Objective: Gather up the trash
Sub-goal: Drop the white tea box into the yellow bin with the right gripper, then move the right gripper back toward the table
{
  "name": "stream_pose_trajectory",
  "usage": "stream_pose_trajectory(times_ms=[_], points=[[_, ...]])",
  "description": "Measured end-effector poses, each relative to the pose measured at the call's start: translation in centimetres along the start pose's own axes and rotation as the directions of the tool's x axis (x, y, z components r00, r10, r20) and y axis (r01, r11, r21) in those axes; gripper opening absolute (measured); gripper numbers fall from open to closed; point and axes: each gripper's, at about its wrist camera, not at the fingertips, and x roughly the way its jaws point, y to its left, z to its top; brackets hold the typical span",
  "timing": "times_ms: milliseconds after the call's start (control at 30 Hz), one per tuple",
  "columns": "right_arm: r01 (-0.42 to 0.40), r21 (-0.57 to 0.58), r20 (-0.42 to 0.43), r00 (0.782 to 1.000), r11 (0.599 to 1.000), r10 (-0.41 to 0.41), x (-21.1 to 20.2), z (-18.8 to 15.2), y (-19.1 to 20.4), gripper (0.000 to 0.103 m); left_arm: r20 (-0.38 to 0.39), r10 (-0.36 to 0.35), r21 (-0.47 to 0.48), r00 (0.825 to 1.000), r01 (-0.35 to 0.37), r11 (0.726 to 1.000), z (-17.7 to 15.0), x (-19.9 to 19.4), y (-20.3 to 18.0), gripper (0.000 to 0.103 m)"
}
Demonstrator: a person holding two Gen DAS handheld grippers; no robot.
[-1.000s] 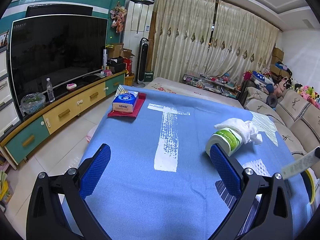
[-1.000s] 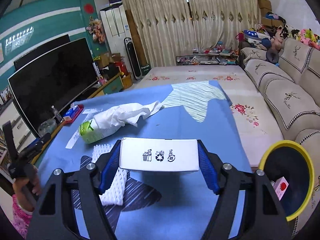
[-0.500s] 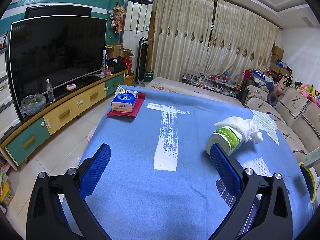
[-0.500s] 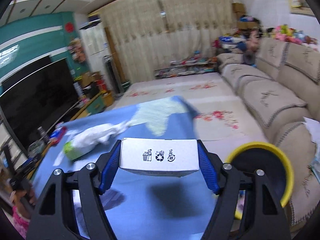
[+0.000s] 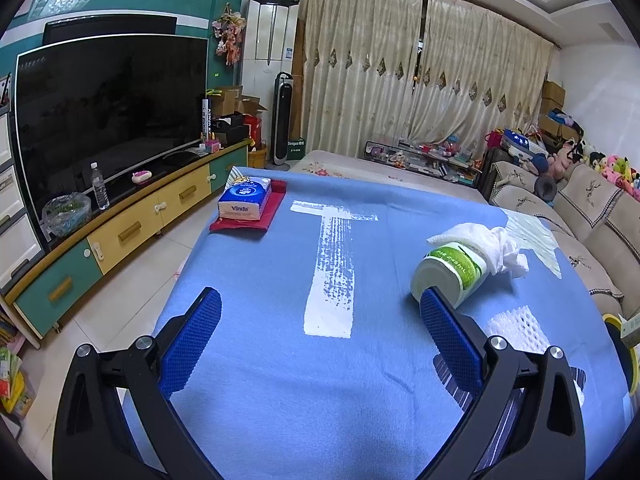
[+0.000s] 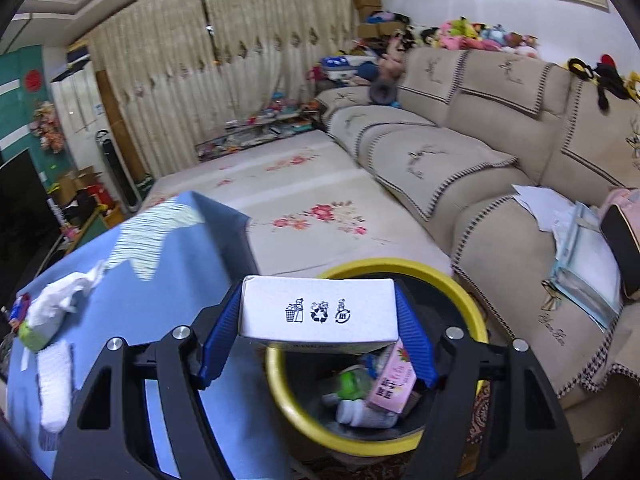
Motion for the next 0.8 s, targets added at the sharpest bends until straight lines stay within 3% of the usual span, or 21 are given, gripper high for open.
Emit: stream_pose_trajectory(times_ms=[133,267,567,800], points=[[0.038,0.018,-0.008,0.999,0.999,-0.038,1.6,-0.2,-1.1,0.069,-0.001,0.0,0.007,1.0,0.0,1.0,-0.1,0.1,-0.2,0.098],[0.026,0.064,0.005,1.0,0.998,-0.026,2.1,-0.5,-1.1,0.071,-0.003,-0.001,0.01,1.0,0.001,1.0,-0.1,0.1,-0.2,0.098],[-0.108,-0.015,0.091,0.99,0.994,0.109,0.5,-2.9,5.8,0.075,-0.007,-0.006,0.027,1.0,0.006,1.0,-0.1,0.3,-0.7,0.098],[-0.13,-0.063,0.111,0.984,0.989,0.137,0.7,-4.7,8.6,0.077,-0.068,-0.096,0.044,0.993,0.099,0.994,-0.3,0.4,-2.5,0.098]])
